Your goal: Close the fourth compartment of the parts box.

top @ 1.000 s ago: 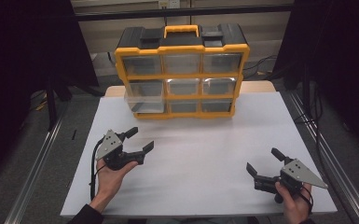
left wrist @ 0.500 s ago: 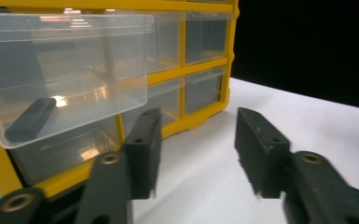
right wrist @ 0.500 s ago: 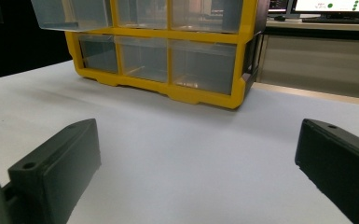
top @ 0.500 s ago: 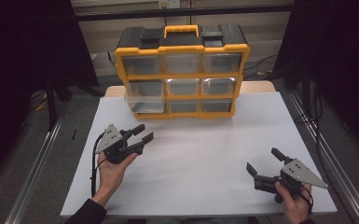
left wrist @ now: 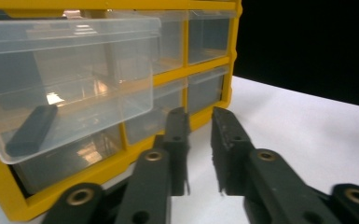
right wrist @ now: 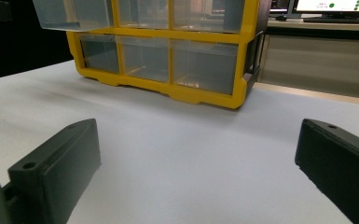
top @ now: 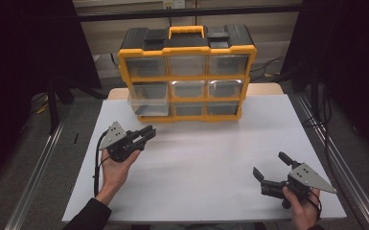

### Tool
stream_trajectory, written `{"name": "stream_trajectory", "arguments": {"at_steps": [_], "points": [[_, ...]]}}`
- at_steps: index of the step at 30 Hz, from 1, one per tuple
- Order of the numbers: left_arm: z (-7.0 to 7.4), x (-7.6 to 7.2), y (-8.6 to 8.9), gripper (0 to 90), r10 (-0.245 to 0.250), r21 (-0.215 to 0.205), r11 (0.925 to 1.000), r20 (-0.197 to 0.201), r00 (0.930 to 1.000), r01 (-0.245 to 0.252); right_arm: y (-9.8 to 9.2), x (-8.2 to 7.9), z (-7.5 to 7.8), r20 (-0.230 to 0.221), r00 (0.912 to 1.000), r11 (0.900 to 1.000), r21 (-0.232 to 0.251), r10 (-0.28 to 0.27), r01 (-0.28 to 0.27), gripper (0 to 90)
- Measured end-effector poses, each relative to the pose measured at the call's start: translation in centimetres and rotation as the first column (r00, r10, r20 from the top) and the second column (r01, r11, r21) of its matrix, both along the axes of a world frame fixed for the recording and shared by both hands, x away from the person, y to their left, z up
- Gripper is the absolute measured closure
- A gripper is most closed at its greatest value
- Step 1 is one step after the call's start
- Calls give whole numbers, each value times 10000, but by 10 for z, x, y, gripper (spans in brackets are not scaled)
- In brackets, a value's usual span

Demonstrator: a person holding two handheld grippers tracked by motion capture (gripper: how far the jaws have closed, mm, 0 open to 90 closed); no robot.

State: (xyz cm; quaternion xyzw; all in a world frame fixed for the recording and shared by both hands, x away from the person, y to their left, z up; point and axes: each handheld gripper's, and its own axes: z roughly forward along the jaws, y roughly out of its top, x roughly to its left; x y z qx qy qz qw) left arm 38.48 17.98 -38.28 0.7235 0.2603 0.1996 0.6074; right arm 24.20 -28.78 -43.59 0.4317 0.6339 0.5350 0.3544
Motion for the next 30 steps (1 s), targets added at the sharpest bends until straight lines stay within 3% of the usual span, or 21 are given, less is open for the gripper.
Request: {"name": "stream_trajectory", "arguments": {"at_steps": [8,12,16,21,30], "points": [[6,8,1,900,-34,85,10000,-91,10000,35,0,0,0,-2,10000,10000,34,23,-23,0],[8,11,0,900,-68,165,9998,-91,9999,70,0,0,0,4,10000,10000,22,28,-28,0],[12,17,-1,900,61,-150,9999,-125,9999,-63,0,0,0,3,10000,10000,-3,28,-28,0],[12,22,0,900,205,-206,9996,-164,9997,-208,0,0,0,5,10000,10000,29,27,-28,0],[13,31,-1,900,361,-58,9993,-177,9992,-362,0,0,0,-8,10000,10000,42,26,-26,0]]}}
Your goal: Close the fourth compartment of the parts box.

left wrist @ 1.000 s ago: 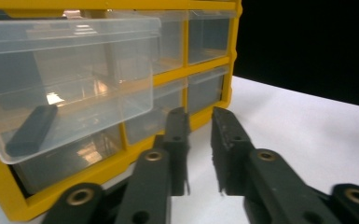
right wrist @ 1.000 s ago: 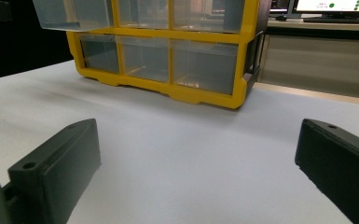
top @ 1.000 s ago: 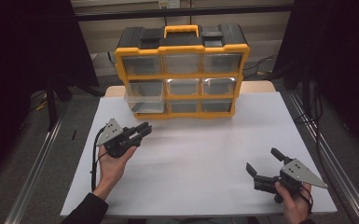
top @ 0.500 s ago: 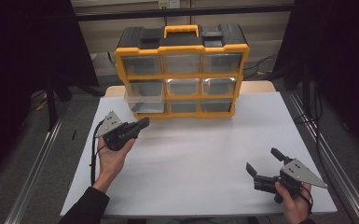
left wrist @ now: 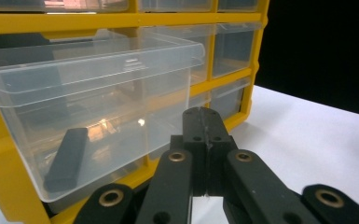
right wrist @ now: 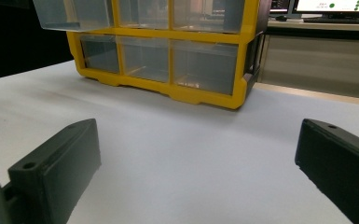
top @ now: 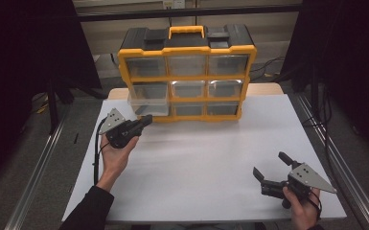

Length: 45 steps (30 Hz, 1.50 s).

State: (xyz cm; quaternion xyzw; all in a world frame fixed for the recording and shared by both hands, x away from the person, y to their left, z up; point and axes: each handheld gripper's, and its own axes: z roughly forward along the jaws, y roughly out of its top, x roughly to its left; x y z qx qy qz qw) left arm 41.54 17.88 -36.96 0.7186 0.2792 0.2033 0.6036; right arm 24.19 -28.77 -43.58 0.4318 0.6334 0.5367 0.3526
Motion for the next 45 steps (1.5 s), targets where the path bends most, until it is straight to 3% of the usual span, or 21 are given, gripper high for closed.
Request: {"name": "stream_trajectory", "arguments": {"at_steps": [15,36,39,45], "points": [[-6,15,3,900,424,256,9988,-15,9991,-423,0,0,0,-16,10000,10000,-19,-5,5,0],[-6,31,-3,900,542,629,9965,106,9985,-548,0,1,-1,-21,10000,10000,-8,52,-52,0],[-7,32,-3,900,595,409,9974,-12,9982,-594,0,1,-1,-33,10000,10000,10,35,-34,0],[-7,33,-5,900,704,419,9966,136,9974,-709,0,0,0,-40,10000,10000,-24,59,-59,0]]}}
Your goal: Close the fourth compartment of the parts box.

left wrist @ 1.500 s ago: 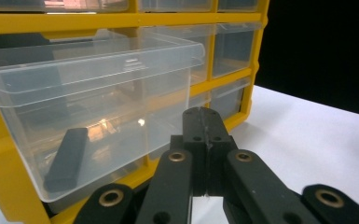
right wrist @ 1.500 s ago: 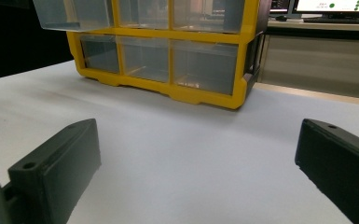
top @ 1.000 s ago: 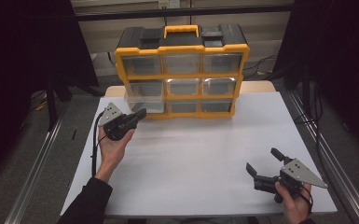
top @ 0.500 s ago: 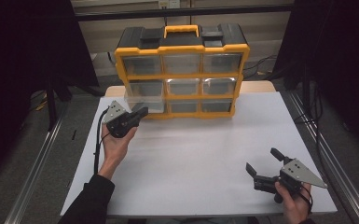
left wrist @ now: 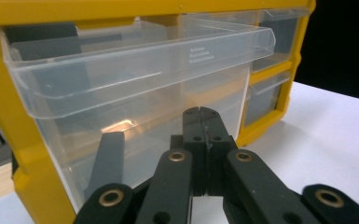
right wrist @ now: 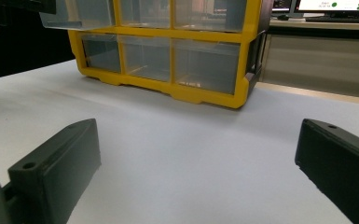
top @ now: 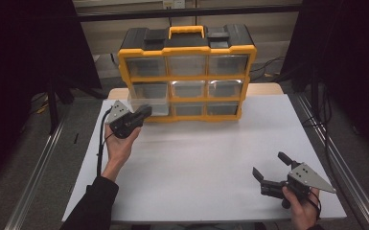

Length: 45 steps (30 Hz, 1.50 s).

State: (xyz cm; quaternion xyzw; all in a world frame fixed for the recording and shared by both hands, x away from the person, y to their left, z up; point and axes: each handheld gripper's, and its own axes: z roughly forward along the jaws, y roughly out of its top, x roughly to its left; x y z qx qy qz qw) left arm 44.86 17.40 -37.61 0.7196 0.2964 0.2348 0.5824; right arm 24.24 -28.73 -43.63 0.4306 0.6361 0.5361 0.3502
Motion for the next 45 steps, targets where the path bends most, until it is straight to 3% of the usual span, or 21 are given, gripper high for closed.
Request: {"name": "stream_trajectory", "arguments": {"at_steps": [18,22,30,41,45], "points": [[2,3,1,900,135,62,9999,97,9999,-135,0,0,0,2,10000,10000,1,0,0,0],[2,5,0,900,282,-119,9995,69,9996,-281,0,0,0,23,10000,10000,8,-21,21,0],[4,7,0,900,269,181,9995,153,9995,-272,0,0,0,28,10000,10000,4,-18,18,0],[3,9,-2,900,321,10,9995,102,9994,-321,0,0,0,12,10000,10000,18,-18,18,0],[5,10,-2,900,328,179,9993,224,9992,-333,-1,0,0,11,10000,10000,-12,-34,34,0]]}}
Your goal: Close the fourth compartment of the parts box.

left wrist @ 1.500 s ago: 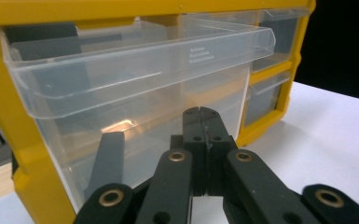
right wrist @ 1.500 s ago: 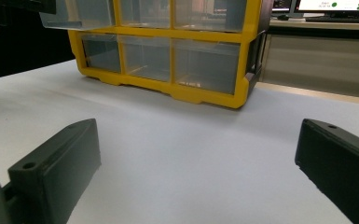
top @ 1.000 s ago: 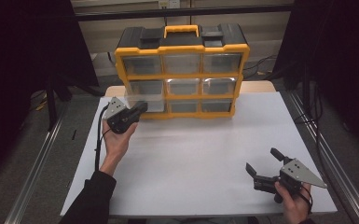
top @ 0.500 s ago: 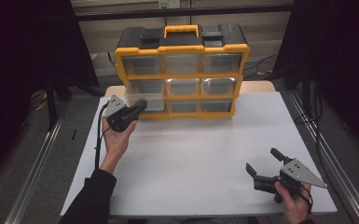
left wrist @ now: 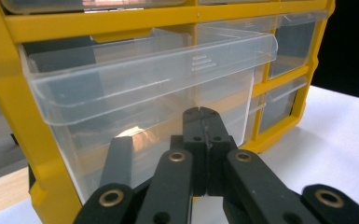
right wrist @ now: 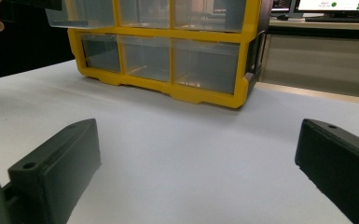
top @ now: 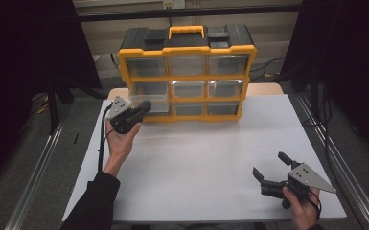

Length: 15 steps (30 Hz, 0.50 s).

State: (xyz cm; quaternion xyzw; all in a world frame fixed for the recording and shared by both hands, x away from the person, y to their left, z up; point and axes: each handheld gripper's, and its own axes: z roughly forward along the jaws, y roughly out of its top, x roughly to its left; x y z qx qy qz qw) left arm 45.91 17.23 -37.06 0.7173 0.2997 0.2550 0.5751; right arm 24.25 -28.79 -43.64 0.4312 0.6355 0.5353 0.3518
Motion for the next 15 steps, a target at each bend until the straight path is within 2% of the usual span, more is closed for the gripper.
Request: {"name": "stream_trajectory", "arguments": {"at_steps": [15], "points": [[3,6,-3,900,208,-153,9997,42,9998,-207,0,0,0,-46,10000,10000,-20,54,-54,0]]}}
